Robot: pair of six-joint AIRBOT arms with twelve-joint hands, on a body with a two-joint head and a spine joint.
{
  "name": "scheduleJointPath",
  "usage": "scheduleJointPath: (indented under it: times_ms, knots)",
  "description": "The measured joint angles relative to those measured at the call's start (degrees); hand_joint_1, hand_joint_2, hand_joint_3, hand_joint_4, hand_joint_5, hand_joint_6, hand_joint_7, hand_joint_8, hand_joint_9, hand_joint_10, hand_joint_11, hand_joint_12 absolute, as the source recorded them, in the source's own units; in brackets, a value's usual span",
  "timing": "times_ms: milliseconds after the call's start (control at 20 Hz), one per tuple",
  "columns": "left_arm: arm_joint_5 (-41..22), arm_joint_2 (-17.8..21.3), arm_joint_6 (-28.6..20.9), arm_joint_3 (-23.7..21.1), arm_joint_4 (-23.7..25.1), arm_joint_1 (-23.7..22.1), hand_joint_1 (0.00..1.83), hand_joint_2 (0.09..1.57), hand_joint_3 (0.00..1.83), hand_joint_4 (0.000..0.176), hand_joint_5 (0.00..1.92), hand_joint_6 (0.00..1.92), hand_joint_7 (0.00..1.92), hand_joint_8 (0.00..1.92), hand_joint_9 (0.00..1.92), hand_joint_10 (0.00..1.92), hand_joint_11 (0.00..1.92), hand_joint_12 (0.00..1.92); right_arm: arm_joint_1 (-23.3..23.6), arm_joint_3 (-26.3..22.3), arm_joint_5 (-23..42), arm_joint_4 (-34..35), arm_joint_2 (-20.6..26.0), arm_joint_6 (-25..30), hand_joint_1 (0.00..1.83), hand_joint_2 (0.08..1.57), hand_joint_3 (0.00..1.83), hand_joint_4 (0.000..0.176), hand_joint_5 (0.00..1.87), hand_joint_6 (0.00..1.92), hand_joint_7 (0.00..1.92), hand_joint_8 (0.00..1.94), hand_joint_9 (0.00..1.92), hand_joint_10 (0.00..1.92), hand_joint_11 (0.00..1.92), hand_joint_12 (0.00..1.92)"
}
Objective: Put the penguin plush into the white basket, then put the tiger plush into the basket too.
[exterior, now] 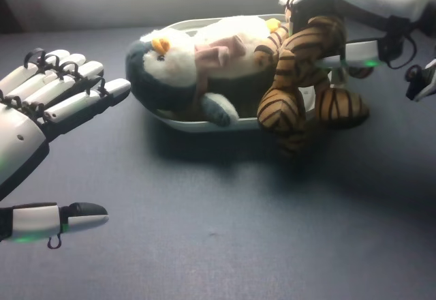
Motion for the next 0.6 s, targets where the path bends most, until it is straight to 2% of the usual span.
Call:
scheduleJointPath:
  times_ms: [50, 100, 150, 200, 300, 350, 400, 450, 500, 550, 600]
  knots:
    - [0.5, -0.2, -0.1, 0.0, -0.2, -0.3, 0.8, 0.86, 0.0, 0.123, 0.2, 0.0, 0.14, 0.0, 0.08, 0.01, 0.01, 0.0, 0.0, 0.3, -0.8, -0.1, -0.4, 0.0, 1.2, 1.22, 0.0, 0.0, 0.85, 1.18, 0.69, 1.42, 0.64, 1.09, 0.53, 1.39]
    - [0.7, -0.3, -0.2, 0.1, 0.1, -0.3, 0.79, 0.87, 0.0, 0.126, 0.2, 0.0, 0.14, 0.0, 0.08, 0.01, 0.0, 0.0, 0.0, 0.3, -1.7, -0.8, -0.5, 0.0, 1.17, 1.11, 0.0, 0.001, 0.71, 0.57, 0.63, 0.68, 0.59, 0.75, 0.42, 1.22]
    - [0.7, -0.3, -0.2, 0.1, 0.4, -0.3, 0.78, 0.88, 0.01, 0.121, 0.2, 0.0, 0.15, 0.0, 0.08, 0.01, 0.01, 0.01, 0.0, 0.1, -2.2, -1.1, -0.5, 0.0, 0.97, 1.1, 0.0, 0.028, 0.54, 0.18, 0.56, 0.24, 0.55, 0.36, 0.26, 1.06]
    - [0.7, -0.3, -0.3, 0.1, 0.5, -0.3, 0.78, 0.88, 0.01, 0.12, 0.2, 0.0, 0.15, 0.01, 0.09, 0.01, 0.03, 0.01, 0.0, -0.1, -2.3, -1.2, -0.5, -0.1, 0.84, 1.12, 0.0, 0.039, 0.44, 0.04, 0.53, 0.06, 0.54, 0.15, 0.2, 0.97]
    - [0.7, -0.3, -0.5, 0.1, 0.4, -0.3, 0.78, 0.89, 0.01, 0.135, 0.19, 0.0, 0.14, 0.0, 0.07, 0.0, 0.0, 0.0, 0.0, -0.6, -2.3, -1.0, -0.3, -0.1, 0.57, 1.19, 0.0, 0.058, 0.24, 0.0, 0.41, 0.0, 0.44, 0.01, 0.22, 0.68]
    - [0.7, -0.3, -0.5, 0.1, 0.4, -0.3, 0.77, 0.89, 0.01, 0.141, 0.18, 0.0, 0.13, 0.0, 0.07, 0.0, 0.0, 0.0, 0.0, -0.9, -2.3, -1.0, -0.3, -0.1, 0.47, 1.19, 0.0, 0.08, 0.17, 0.0, 0.33, 0.0, 0.36, 0.0, 0.15, 0.56]
    - [0.7, -0.3, -0.5, 0.1, 0.4, -0.3, 0.78, 0.89, 0.0, 0.138, 0.19, 0.0, 0.14, 0.0, 0.08, 0.0, 0.01, 0.01, 0.0, -1.4, -2.2, -1.0, -0.4, -0.1, 0.41, 1.2, 0.0, 0.106, 0.12, 0.0, 0.27, 0.0, 0.29, 0.0, 0.06, 0.5]
    - [0.6, -0.3, -0.6, 0.1, 0.4, -0.3, 0.78, 0.89, 0.0, 0.134, 0.19, 0.0, 0.14, 0.0, 0.08, 0.0, 0.02, 0.01, 0.0, -1.9, -2.1, -1.0, -0.4, -0.1, 0.39, 1.19, 0.0, 0.117, 0.1, 0.0, 0.23, 0.0, 0.25, 0.0, 0.03, 0.48]
    - [0.6, -0.3, -0.7, 0.1, 0.4, -0.3, 0.8, 0.88, 0.0, 0.138, 0.19, 0.0, 0.13, 0.0, 0.08, 0.0, 0.03, 0.01, 0.0, -2.3, -1.8, -1.1, -0.4, -0.1, 0.37, 1.2, 0.0, 0.136, 0.08, 0.0, 0.18, 0.0, 0.18, 0.01, 0.0, 0.33]
    - [0.6, -0.3, -0.8, 0.1, 0.4, -0.3, 0.8, 0.88, 0.0, 0.136, 0.2, 0.01, 0.14, 0.0, 0.08, 0.0, 0.03, 0.01, 0.0, -3.1, -1.5, -1.0, 0.0, 0.0, 0.34, 1.2, 0.0, 0.136, 0.07, 0.0, 0.16, 0.0, 0.15, 0.0, 0.0, 0.25]
    - [0.5, -0.3, -1.1, 0.1, 0.4, -0.3, 0.8, 0.89, 0.0, 0.134, 0.2, 0.0, 0.14, 0.0, 0.08, 0.0, 0.04, 0.02, -0.3, -4.4, -0.3, -1.3, 1.1, 0.0, 0.35, 1.19, 0.0, 0.15, 0.07, 0.0, 0.15, 0.0, 0.13, 0.0, 0.0, 0.18]
